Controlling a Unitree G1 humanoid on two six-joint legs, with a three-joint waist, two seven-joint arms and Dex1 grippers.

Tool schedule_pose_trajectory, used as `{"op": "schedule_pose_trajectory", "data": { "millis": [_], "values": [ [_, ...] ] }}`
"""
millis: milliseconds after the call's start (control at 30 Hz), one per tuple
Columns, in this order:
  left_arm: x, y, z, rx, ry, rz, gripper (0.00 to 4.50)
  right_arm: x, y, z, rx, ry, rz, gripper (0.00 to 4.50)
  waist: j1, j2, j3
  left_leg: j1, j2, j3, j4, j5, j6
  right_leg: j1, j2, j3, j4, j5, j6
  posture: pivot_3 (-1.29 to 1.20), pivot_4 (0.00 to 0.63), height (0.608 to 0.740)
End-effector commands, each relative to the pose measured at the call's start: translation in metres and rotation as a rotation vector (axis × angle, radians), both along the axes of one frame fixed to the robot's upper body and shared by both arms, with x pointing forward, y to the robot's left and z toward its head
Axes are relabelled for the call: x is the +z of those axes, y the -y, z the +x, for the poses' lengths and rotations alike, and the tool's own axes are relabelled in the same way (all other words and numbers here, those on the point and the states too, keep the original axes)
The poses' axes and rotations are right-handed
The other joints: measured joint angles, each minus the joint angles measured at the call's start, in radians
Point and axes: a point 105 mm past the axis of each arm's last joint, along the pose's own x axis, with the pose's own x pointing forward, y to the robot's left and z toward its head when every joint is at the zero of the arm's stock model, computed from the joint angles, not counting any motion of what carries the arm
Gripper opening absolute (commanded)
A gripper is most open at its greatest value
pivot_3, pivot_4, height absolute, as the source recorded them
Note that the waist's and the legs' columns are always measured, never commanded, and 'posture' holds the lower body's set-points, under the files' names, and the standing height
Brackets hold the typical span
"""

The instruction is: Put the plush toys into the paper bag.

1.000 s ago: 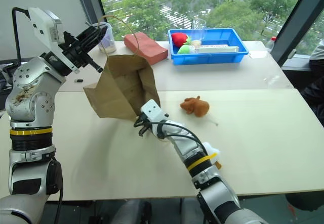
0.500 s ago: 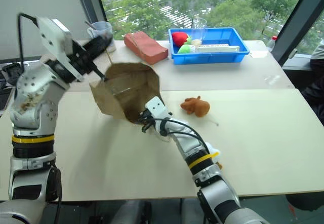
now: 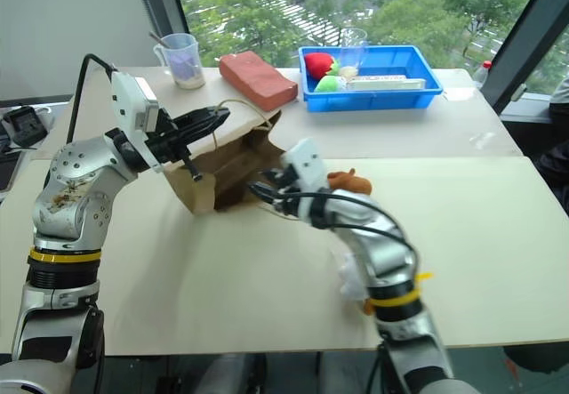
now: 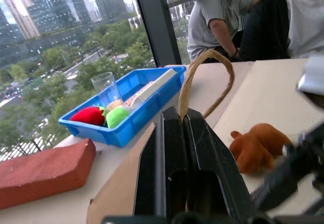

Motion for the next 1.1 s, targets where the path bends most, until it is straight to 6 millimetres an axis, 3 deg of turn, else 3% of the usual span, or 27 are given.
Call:
{"op": "schedule_pose_trajectory", "data": {
  "millis": [33,133,300,667,967,1100],
  "values": [
    [0.007,0.002,-0.009,-0.048,0.043,0.015,0.00,0.023,0.034,-0.027,0.042,0.008,-0.015,3.35,0.003,0.000,0.000,-0.001,0.000,0.000,0.000,0.000,0.001,0.000,0.000,0.000,-0.001,0.000,0.000,0.00,0.150,0.740],
    [0.002,0.003,-0.016,-0.100,0.022,0.040,0.00,0.018,0.069,-0.046,0.063,-0.085,-0.117,4.39,0.005,0.000,0.000,-0.001,0.000,0.000,0.000,-0.001,0.001,0.001,-0.001,-0.001,-0.002,0.000,0.000,0.00,0.150,0.740],
    [-0.001,0.003,-0.014,-0.118,0.016,0.057,0.00,0.014,0.098,-0.048,-0.007,-0.130,-0.187,4.46,-0.004,0.000,0.000,0.000,0.002,0.002,0.000,-0.001,0.002,0.003,0.002,0.000,-0.011,0.000,0.000,0.00,0.150,0.740],
    [0.006,0.007,-0.008,-0.118,0.039,0.045,0.00,0.019,0.081,-0.040,-0.046,-0.089,-0.124,4.46,0.007,-0.001,0.000,0.000,0.002,0.002,0.001,-0.001,0.002,0.002,0.000,0.001,-0.010,0.000,0.000,0.00,0.150,0.740],
    [0.058,-0.011,0.008,-0.027,0.161,-0.004,0.00,0.021,0.051,-0.023,-0.056,-0.051,-0.077,4.46,0.004,-0.001,0.000,-0.001,0.001,0.003,0.001,-0.001,0.003,0.002,0.001,0.000,-0.010,0.000,0.000,0.00,0.150,0.740],
    [0.080,-0.011,0.011,-0.020,0.231,0.000,0.00,0.015,0.019,-0.007,-0.049,-0.037,-0.015,4.46,-0.002,-0.001,0.000,-0.001,0.000,0.003,0.001,-0.001,0.002,0.002,0.001,0.000,-0.009,0.000,0.000,0.00,0.150,0.740]
  ]
}}
